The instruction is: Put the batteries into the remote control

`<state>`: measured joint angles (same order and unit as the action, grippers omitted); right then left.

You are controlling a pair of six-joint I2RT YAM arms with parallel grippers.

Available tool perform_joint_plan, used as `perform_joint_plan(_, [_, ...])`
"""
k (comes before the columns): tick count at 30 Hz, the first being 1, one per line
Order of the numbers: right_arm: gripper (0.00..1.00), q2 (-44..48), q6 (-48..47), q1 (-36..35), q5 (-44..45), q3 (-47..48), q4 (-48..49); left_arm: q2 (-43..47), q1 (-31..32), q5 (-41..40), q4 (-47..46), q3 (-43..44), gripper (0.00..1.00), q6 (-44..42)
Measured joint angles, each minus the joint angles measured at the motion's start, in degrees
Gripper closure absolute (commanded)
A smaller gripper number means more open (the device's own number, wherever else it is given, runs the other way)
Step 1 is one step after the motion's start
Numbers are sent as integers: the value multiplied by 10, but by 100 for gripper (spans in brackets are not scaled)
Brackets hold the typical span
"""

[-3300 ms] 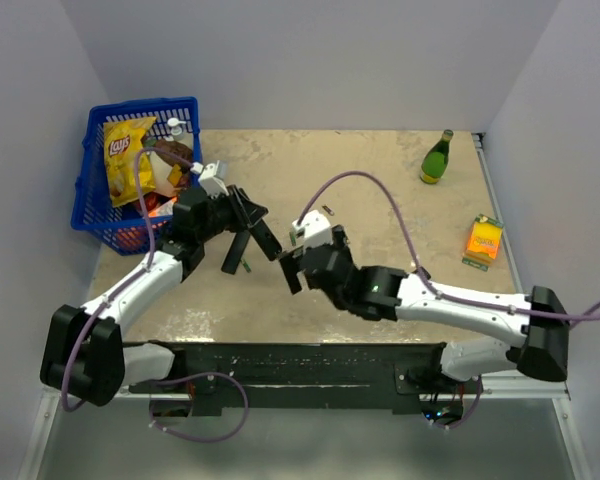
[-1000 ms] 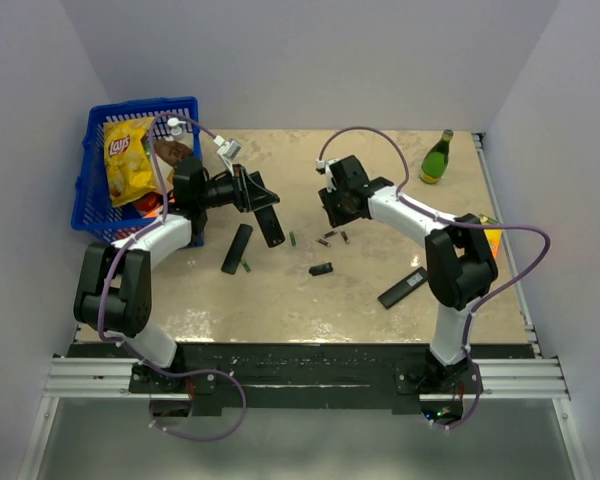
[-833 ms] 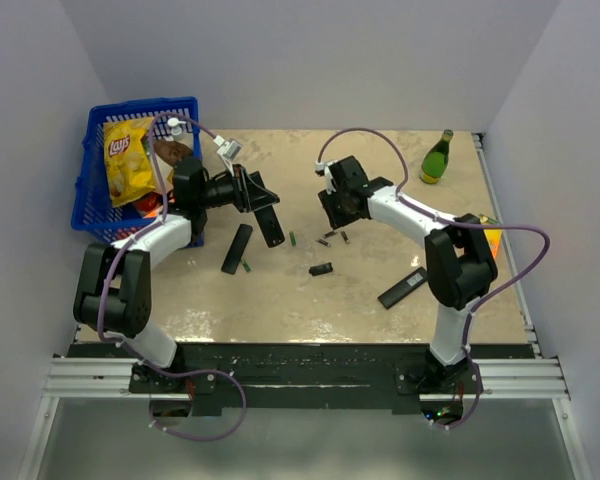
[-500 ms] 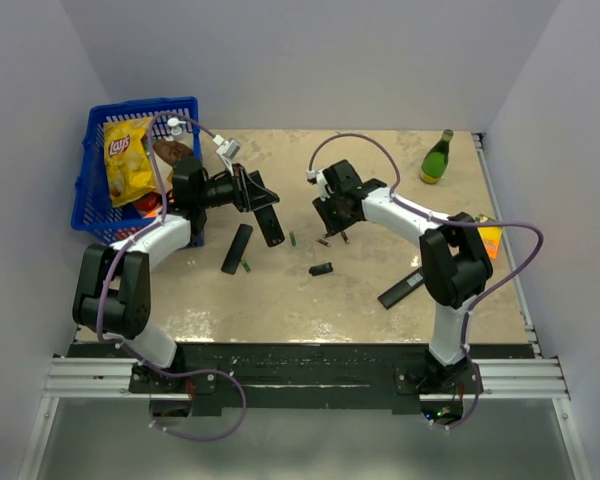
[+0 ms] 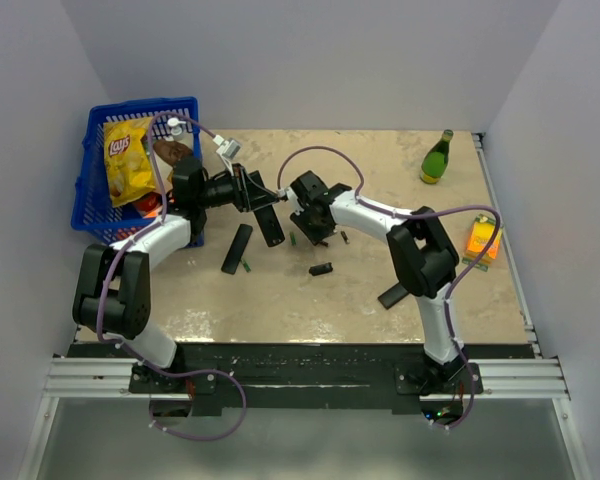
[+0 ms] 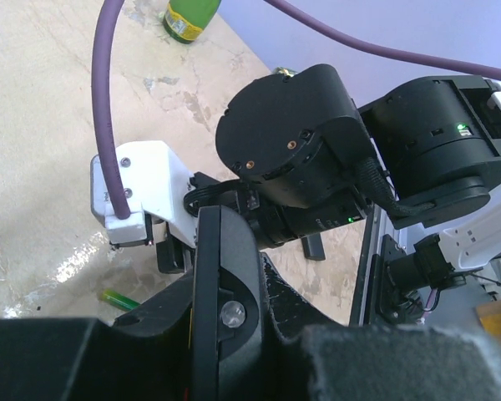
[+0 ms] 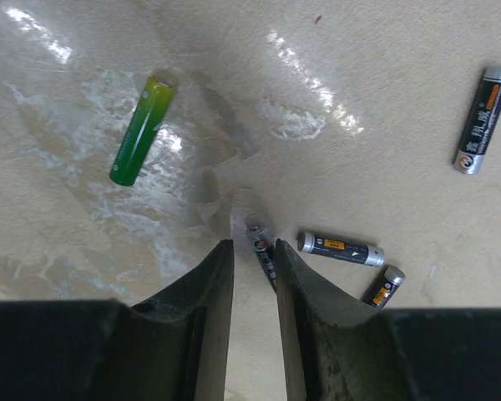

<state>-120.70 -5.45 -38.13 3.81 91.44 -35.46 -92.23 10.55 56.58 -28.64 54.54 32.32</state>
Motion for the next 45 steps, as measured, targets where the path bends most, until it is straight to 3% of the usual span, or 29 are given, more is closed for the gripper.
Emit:
perform_joint_plan(12, [74,-9,-7,0,19,12,-15,0,0,1,-5,0,100,1])
perform_joint_plan(20, [85,-19,-9,0,16,14,-21,2,0,2,-6,0,100,2])
perform_joint_plan(25, [99,-19,-10,-1,15,15,-23,4,0,3,-10,0,100,11])
perform_joint_plan(30, [100,-9,-6,-2,9,6,-19,4,0,2,-22,0,100,30])
perform_joint_plan(37, [100,126,42,-14,0,-62,20,4,0,2,-74,-9,100,83])
perform_joint_plan(45, [100,329,100,-98,51,-122,179,4,0,0,-150,-49,100,160])
